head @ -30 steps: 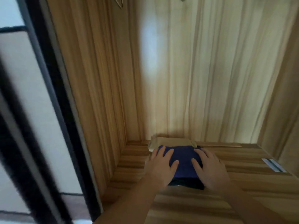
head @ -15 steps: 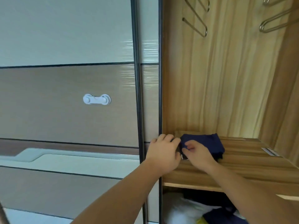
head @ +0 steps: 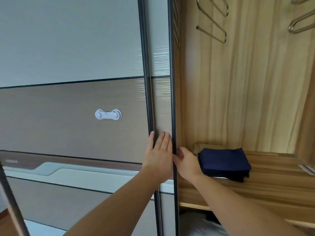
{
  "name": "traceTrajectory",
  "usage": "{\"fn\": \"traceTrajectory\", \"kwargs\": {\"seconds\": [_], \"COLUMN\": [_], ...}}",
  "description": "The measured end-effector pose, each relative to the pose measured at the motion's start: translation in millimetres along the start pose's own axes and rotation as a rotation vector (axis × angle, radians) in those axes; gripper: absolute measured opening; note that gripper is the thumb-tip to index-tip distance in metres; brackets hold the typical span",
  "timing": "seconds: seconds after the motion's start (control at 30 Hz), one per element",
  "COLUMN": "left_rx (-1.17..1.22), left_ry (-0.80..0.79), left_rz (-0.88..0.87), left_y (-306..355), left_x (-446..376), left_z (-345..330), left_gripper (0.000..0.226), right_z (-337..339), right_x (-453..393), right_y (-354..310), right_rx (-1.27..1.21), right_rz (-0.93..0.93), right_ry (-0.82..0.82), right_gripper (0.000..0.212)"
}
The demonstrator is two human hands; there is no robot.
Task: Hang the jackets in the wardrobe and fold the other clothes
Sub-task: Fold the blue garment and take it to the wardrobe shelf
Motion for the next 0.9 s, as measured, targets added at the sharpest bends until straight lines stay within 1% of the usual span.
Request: {"fn": "traceTrajectory", "kwargs": {"seconds": [0.1, 0.3, 0.47, 0.73, 0.9], "left_rx": [0.002, -0.003, 0.112, 0.229, 0.285], "left_ry": [-0.007, -0.024, -0.005, 0.08, 0.169], "left_rz": [0.01, 0.023, -0.024, -0.1, -0.148], "left_y": [0.8, 6.0, 15.1, 47.5, 73.5], "left_x": [1.2, -1.4, -5.5, -18.9, -32.0], "left_z": [-5.8, -15.9, -15.8, -6.4, 0.0], "left_gripper": [0.07, 0.071, 0.072, 0.072, 0.075], "right_z": [0.2, -2.4, 7.7, 43.7, 71.3], "right_x": [-2.4, -4.5, -5.7, -0.7, 2.5], "right_y": [-2.2, -2.8, 4.4, 21.2, 37.1], "right_rx": [0.036, 0.084, 0.115, 0.167, 0.171], "right_rz": [0.059, 0.061, 0.065, 0.072, 0.066], "right_ry": [0.02, 0.075, 0.083, 0.126, 0.155], "right_gripper": [0.023, 0.022, 0.021, 0.023, 0.019]}}
Point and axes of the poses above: each hand's wrist, its own x-axis away from the middle knuckle, its own z-axis out of the back of the hand, y = z × x, the point moved 10 cm from there along -x, towards the middle knuckle, and after that the axes turned 8 degrees about -z, right-handed, at the moved point
